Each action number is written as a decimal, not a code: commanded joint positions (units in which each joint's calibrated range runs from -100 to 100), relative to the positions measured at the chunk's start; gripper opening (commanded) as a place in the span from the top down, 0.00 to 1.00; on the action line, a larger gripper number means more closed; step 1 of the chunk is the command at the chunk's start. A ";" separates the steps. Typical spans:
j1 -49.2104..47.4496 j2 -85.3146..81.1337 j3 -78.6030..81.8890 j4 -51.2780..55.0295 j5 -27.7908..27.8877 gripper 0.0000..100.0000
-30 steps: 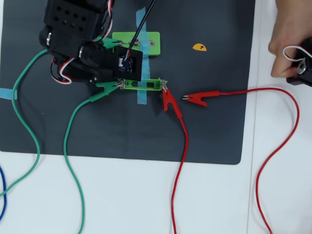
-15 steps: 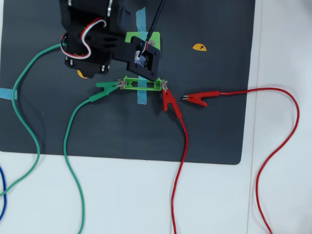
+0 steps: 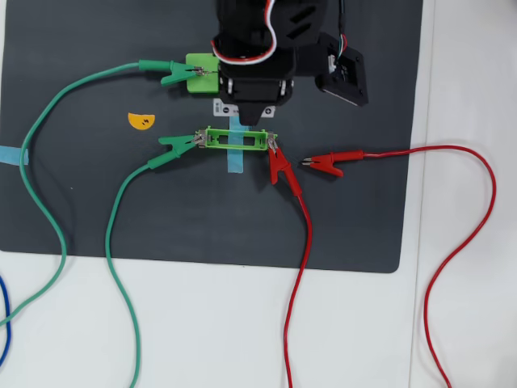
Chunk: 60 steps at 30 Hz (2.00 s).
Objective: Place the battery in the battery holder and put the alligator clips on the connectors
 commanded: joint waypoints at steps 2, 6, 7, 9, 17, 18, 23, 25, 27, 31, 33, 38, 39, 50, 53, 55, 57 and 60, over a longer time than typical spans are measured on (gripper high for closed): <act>-2.96 5.17 0.04 -6.59 -1.09 0.99; -2.96 7.38 0.04 -8.14 -1.25 0.99; -2.96 7.72 0.12 -8.91 -1.25 0.99; -2.96 8.91 0.12 -10.20 -1.30 0.99; -2.05 16.06 2.41 -17.77 -2.24 0.99; -1.54 16.31 2.49 -18.02 -2.24 0.99; -0.63 16.99 2.49 -18.20 -2.24 0.99; -0.13 16.99 2.49 -18.20 -2.29 0.99; 1.49 16.99 2.58 -18.20 -2.34 0.99; 2.09 17.93 2.93 -18.20 -2.97 0.99; 1.89 18.78 2.93 -18.28 -2.97 0.99; 2.19 19.54 2.76 -18.28 -2.92 0.99; 2.19 19.54 2.76 -18.28 -2.87 0.99; 2.09 20.65 2.84 -20.34 -2.60 0.99; 2.09 23.03 2.67 -22.84 -2.55 0.99; 2.09 23.37 2.67 -23.18 -2.55 0.99; 2.09 23.46 2.49 -23.18 -2.50 0.99; 2.09 23.97 2.23 -23.18 -2.50 0.99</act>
